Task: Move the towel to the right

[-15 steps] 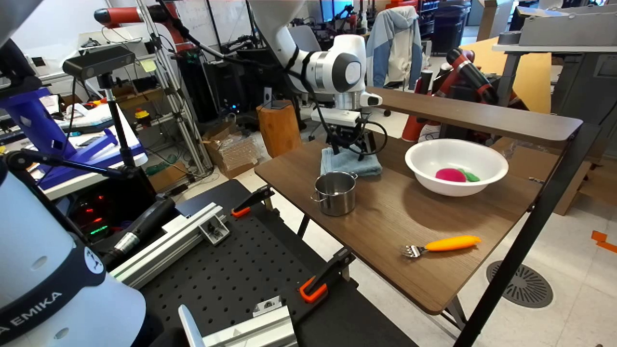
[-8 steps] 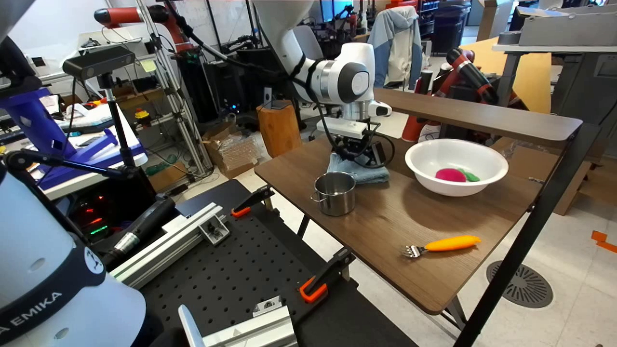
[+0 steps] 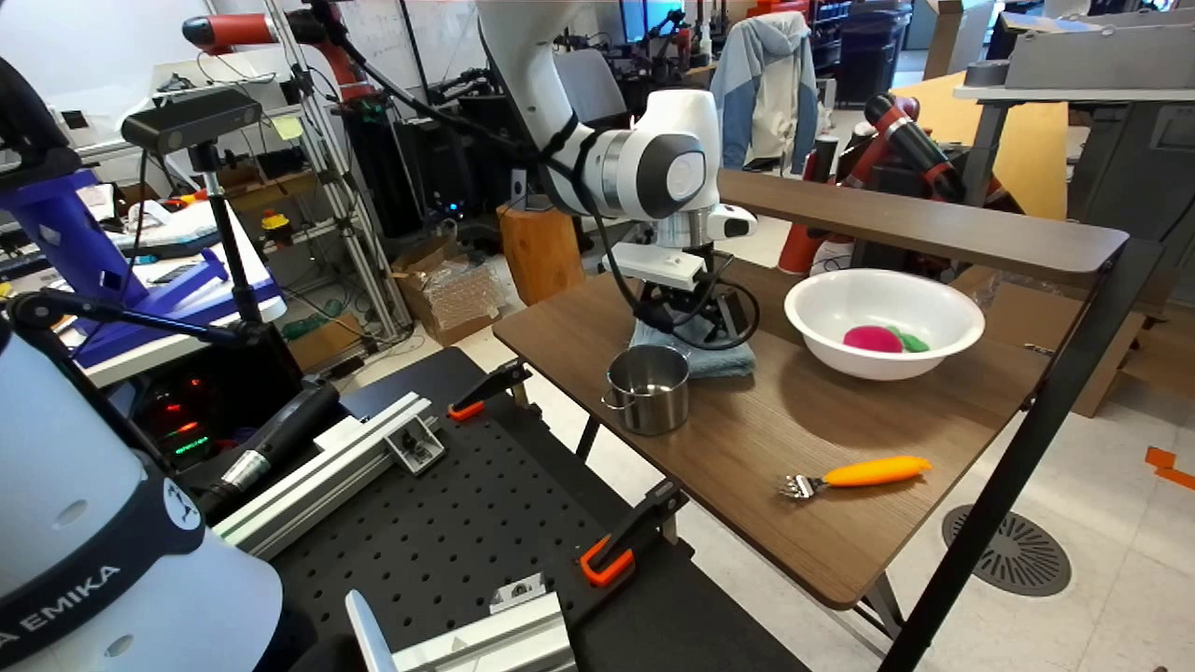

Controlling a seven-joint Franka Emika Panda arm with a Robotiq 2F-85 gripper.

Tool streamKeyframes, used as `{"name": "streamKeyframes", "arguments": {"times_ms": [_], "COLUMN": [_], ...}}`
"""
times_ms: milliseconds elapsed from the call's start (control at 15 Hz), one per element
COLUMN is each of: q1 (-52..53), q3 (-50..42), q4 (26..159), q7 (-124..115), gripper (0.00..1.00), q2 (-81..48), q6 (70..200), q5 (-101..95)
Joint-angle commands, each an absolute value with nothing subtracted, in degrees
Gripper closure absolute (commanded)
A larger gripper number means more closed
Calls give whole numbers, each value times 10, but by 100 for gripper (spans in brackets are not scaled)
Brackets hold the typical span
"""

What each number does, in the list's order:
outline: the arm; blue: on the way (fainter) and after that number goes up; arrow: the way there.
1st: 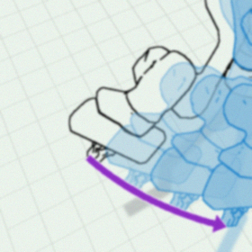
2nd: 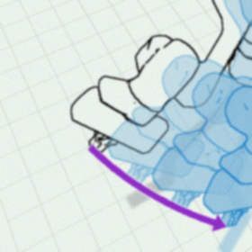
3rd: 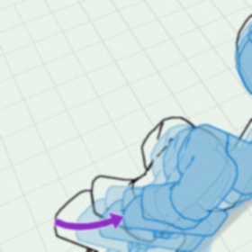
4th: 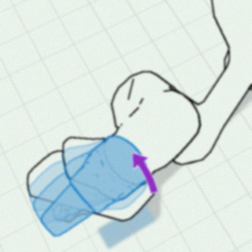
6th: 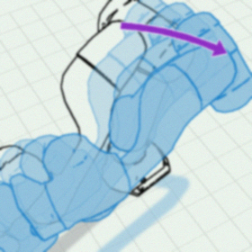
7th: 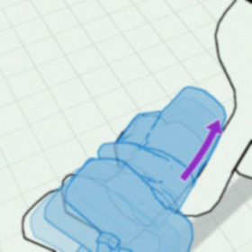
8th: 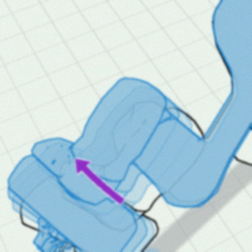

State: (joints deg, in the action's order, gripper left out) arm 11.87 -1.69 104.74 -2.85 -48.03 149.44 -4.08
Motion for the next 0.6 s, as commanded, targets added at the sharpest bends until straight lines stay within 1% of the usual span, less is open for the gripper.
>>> {"name": "streamKeyframes", "arguments": {"times_ms": [0, 267, 533], "q1": [94, 37, -40], "q3": [-13, 1, 29], "q4": [1120, 1158, 1166], "q7": [-29, -3, 46], "gripper": [0, 0, 0], "q2": [-439, -415, -412], "q6": [1549, 1580, 1586], "q5": [-43, -25, 3]}}
